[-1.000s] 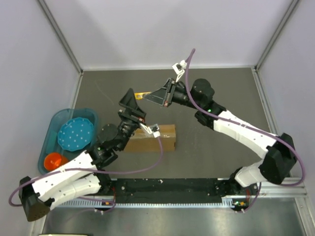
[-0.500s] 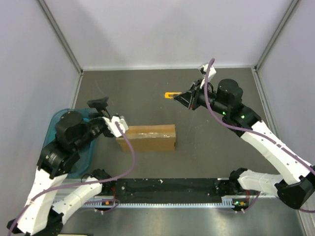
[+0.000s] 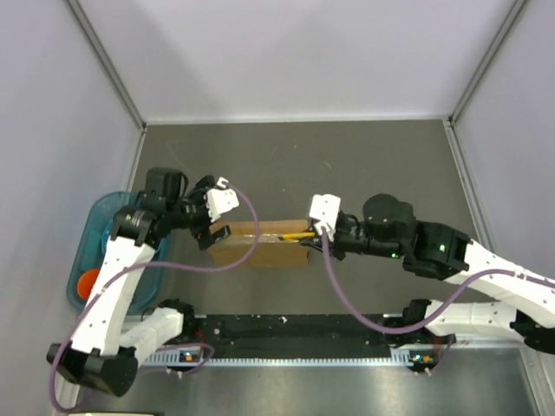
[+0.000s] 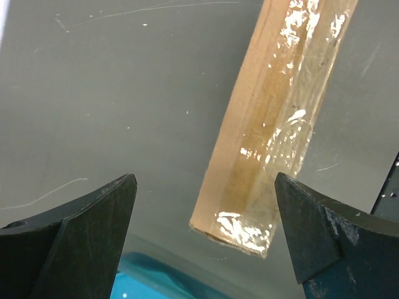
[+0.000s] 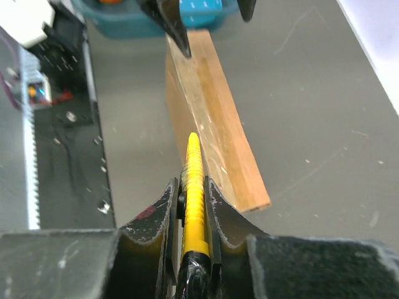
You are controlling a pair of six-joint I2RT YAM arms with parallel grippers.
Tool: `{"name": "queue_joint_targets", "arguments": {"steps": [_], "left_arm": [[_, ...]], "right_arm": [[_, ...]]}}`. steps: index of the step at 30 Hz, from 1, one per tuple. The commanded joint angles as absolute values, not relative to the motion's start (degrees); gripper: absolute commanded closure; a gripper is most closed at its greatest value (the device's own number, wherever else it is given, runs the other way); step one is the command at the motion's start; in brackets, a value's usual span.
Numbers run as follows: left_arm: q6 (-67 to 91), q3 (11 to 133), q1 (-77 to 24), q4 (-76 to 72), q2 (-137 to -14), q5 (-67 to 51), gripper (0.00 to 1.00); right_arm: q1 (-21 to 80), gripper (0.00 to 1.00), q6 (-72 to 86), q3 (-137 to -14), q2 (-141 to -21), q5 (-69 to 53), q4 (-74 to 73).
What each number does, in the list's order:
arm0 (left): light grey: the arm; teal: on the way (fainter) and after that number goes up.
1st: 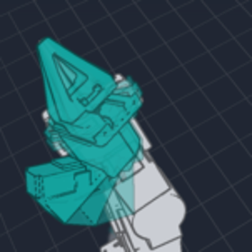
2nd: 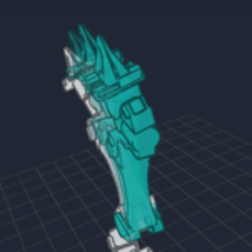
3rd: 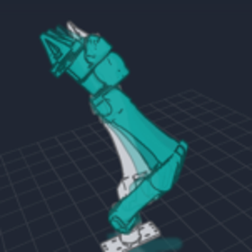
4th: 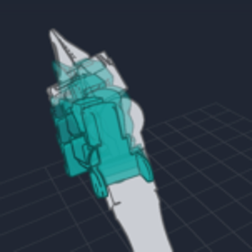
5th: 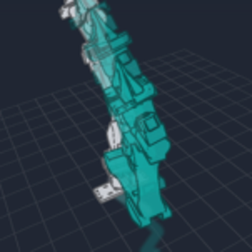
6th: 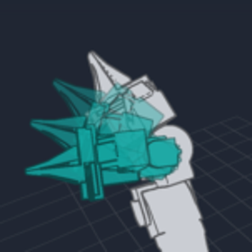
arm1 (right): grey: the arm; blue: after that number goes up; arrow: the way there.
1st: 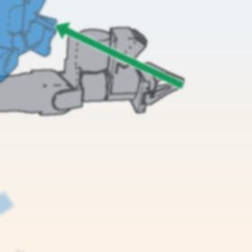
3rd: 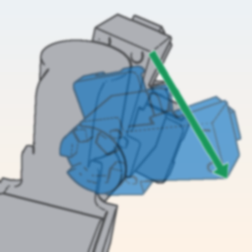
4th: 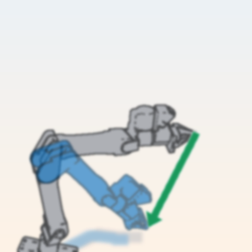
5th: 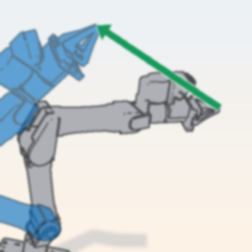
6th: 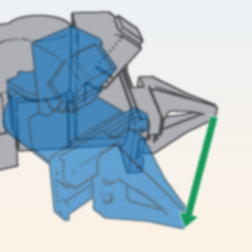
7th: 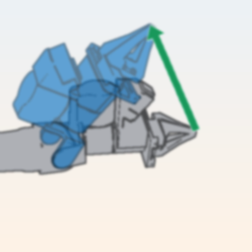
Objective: Unpack the express box
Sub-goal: Cut the express box at the center of the board.
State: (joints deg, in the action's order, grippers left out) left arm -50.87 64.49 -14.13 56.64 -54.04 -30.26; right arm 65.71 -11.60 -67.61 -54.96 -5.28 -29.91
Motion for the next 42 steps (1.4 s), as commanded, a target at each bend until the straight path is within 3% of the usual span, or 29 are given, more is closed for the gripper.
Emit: {"name": "queue_joint_targets", "arguments": {"steps": [1,9,15,22,42], "left_arm": [[-50.8,68.2,-12.22,57.39,-58.0,-38.67,0.01],[-43.26,68.28,-11.6,51.34,-61.77,-35.88,0.01],[-39.46,75.76,-11.43,57.92,-70.83,-34.89,0.15],[-39.02,70.93,-11.43,51.68,-67.41,-37.26,0.13],[-36.12,72.69,-11.51,49.04,-72.07,-34.8,0.16]], "right_arm": [[70.03,1.0,-21.97,-67.51,-56.16,5.0,-33.14],[82.17,1.0,-37.51,-62.67,-62.31,22.21,-21.99],[85.07,1.0,-47.45,-56.87,-65.91,26.97,-6.11],[86.57,1.0,-52.99,-54.67,-70.49,27.25,5.17],[89.65,1.0,-44.74,-55.46,-72.07,21.97,1.05]]}}
